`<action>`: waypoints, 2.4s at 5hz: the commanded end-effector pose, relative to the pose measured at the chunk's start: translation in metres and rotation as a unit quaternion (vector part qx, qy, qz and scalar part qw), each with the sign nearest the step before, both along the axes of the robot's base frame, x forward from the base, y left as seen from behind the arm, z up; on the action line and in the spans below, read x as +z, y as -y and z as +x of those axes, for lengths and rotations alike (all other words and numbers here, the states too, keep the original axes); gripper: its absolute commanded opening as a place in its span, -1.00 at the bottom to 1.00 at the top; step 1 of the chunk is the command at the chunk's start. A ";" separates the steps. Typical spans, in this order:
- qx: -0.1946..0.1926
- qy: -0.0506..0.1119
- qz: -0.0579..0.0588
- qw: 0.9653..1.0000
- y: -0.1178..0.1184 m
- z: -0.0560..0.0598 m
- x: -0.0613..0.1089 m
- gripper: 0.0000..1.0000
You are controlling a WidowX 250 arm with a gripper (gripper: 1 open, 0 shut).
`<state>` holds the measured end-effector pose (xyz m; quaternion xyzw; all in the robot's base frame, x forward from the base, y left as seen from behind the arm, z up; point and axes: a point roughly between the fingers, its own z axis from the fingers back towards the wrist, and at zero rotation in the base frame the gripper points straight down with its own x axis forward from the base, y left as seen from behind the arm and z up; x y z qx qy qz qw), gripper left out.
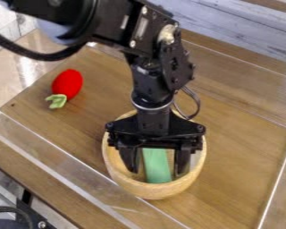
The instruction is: Remove the green block from the brown bowl and put it on the table
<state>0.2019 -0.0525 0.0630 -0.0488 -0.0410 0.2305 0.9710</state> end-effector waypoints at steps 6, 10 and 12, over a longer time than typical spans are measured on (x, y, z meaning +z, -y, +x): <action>-0.070 0.035 0.028 0.997 -0.028 0.015 0.095 -1.00; -0.065 0.038 0.012 0.997 -0.025 0.008 0.069 1.00; -0.057 0.038 -0.003 0.998 -0.022 0.007 0.041 1.00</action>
